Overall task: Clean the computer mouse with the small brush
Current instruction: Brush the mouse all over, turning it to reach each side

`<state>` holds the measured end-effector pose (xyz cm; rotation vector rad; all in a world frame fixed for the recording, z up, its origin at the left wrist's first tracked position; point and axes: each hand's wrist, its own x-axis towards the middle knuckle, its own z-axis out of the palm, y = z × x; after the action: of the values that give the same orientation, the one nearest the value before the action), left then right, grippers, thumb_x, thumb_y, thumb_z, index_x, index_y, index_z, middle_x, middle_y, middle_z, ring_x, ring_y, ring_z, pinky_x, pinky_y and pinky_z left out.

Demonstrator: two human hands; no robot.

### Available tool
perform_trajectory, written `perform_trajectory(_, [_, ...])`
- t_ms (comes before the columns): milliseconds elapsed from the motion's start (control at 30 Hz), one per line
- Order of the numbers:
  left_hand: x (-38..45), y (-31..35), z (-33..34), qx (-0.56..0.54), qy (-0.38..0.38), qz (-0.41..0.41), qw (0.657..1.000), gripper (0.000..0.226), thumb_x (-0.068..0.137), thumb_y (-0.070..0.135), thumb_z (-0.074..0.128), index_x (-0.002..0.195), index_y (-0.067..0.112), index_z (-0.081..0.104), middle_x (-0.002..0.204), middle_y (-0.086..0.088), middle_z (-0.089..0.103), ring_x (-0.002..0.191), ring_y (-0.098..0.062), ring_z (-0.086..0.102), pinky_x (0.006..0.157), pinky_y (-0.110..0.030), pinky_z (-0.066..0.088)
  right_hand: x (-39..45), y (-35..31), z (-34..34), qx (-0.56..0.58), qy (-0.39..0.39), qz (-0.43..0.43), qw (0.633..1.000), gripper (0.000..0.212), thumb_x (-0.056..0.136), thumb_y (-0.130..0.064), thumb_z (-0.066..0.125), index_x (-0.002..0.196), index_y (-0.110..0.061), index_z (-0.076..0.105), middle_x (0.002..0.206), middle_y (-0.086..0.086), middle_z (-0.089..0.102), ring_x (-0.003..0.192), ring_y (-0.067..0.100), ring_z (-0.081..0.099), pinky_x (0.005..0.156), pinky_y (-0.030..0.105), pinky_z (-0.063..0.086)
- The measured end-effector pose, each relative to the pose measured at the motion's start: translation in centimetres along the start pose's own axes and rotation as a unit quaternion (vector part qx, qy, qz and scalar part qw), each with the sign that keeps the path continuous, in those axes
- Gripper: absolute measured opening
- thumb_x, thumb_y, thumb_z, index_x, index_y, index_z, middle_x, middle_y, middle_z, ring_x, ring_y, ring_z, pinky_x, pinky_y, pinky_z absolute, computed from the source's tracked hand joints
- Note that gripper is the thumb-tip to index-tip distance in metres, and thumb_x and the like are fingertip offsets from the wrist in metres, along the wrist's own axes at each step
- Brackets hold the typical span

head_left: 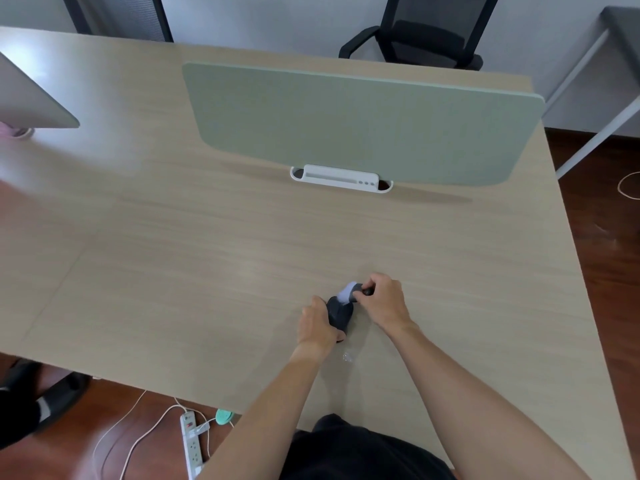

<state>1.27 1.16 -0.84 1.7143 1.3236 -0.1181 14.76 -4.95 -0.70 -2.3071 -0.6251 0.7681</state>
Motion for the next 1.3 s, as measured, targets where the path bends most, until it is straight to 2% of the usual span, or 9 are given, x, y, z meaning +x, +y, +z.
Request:
perform_trajectory(67, [-0.1, 0.0, 0.1, 0.006, 0.002, -0.001, 1.0, 0.057, 0.056, 0.006, 0.082, 0.102, 0.006, 0.048, 0.1, -0.012, 0.06, 0.088, -0.032, 0.063, 0.067, -0.042, 0.054, 0.3, 0.2, -0.3, -0.05, 0.031, -0.004, 0.998, 0.009, 0.075, -0.012, 0.063, 0.07, -0.013, 0.056, 0.075, 0.004, 0.064, 0.07, 0.026, 0.06, 0.059, 0.039, 0.052])
perform_trajectory(167, [0.0, -0.1, 0.0, 0.003, 0.004, -0.005, 1.0, 0.055, 0.056, 0.005, 0.081, 0.101, 0.007, 0.048, 0.099, -0.012, 0.059, 0.087, -0.032, 0.063, 0.065, -0.04, 0.053, 0.0, 0.2, -0.8, 0.015, 0.056, -0.012, 0.998, 0.011, 0.073, -0.012, 0.061, 0.065, -0.013, 0.054, 0.069, 0.003, 0.062, 0.066, 0.022, 0.059, 0.056, 0.037, 0.051])
perform_trajectory(300, [0.2, 0.1, 0.0, 0.0, -0.004, -0.002, 1.0, 0.055, 0.057, 0.004, 0.08, 0.103, 0.007, 0.05, 0.101, -0.011, 0.061, 0.09, -0.032, 0.063, 0.068, -0.04, 0.054, -0.5, -0.4, -0.3, 0.071, -0.008, -0.034, 0.997, 0.012, 0.071, -0.014, 0.072, 0.068, -0.006, 0.064, 0.068, 0.004, 0.065, 0.063, 0.013, 0.057, 0.056, 0.022, 0.047])
perform_trajectory(433, [0.4, 0.1, 0.1, 0.014, -0.008, 0.005, 1.0, 0.055, 0.056, 0.006, 0.081, 0.102, 0.01, 0.052, 0.103, -0.011, 0.06, 0.089, -0.031, 0.062, 0.067, -0.038, 0.053, -0.6, 0.0, 0.8, 0.001, -0.001, -0.017, 1.0, 0.014, 0.078, -0.018, 0.067, 0.075, -0.008, 0.058, 0.074, 0.005, 0.064, 0.07, 0.024, 0.059, 0.061, 0.036, 0.049])
perform_trajectory(567, [0.8, -0.1, -0.2, 0.021, -0.009, 0.002, 1.0, 0.051, 0.055, 0.005, 0.08, 0.098, 0.01, 0.054, 0.098, -0.01, 0.062, 0.087, -0.031, 0.063, 0.066, -0.038, 0.053, -1.1, 0.1, 0.2, -0.005, 0.04, -0.015, 0.999, 0.013, 0.08, -0.016, 0.06, 0.071, -0.011, 0.052, 0.071, 0.004, 0.061, 0.065, 0.024, 0.057, 0.056, 0.038, 0.047])
perform_trajectory(700, [1.0, 0.1, -0.4, 0.041, -0.014, 0.01, 0.999, 0.053, 0.055, 0.006, 0.082, 0.1, 0.006, 0.056, 0.097, -0.009, 0.063, 0.088, -0.03, 0.064, 0.066, -0.036, 0.052, -2.3, 0.6, 0.0, 0.068, -0.009, -0.006, 0.998, 0.017, 0.078, -0.018, 0.07, 0.07, -0.008, 0.058, 0.066, -0.002, 0.059, 0.065, 0.017, 0.054, 0.058, 0.025, 0.044])
perform_trajectory(867, [0.6, 0.0, -0.6, 0.017, -0.02, 0.017, 1.0, 0.054, 0.052, 0.004, 0.082, 0.097, 0.006, 0.054, 0.097, -0.01, 0.063, 0.087, -0.028, 0.064, 0.067, -0.04, 0.056, -2.7, 2.5, -0.2, -0.015, 0.051, 0.037, 0.998, 0.014, 0.084, -0.017, 0.061, 0.079, -0.008, 0.052, 0.076, 0.006, 0.061, 0.071, 0.026, 0.058, 0.059, 0.037, 0.047])
perform_trajectory(1067, [0.0, -0.6, -0.8, 0.022, -0.018, 0.042, 0.999, 0.064, 0.056, 0.012, 0.085, 0.105, 0.013, 0.045, 0.093, -0.007, 0.06, 0.083, -0.026, 0.06, 0.065, -0.038, 0.052, -3.6, 2.1, 0.0, 0.097, 0.033, 0.003, 0.995, 0.01, 0.076, -0.008, 0.067, 0.073, -0.002, 0.059, 0.07, 0.008, 0.063, 0.06, 0.014, 0.052, 0.052, 0.014, 0.04])
perform_trajectory(1300, [0.1, -1.1, -1.0, 0.163, -0.03, 0.108, 0.98, 0.059, 0.065, 0.033, 0.075, 0.115, 0.02, 0.046, 0.101, -0.004, 0.062, 0.092, -0.028, 0.06, 0.073, -0.038, 0.051, -3.4, 2.6, -0.4, 0.083, 0.092, 0.023, 0.992, 0.019, 0.082, -0.014, 0.063, 0.068, -0.013, 0.05, 0.068, 0.003, 0.061, 0.063, 0.019, 0.054, 0.061, 0.033, 0.047])
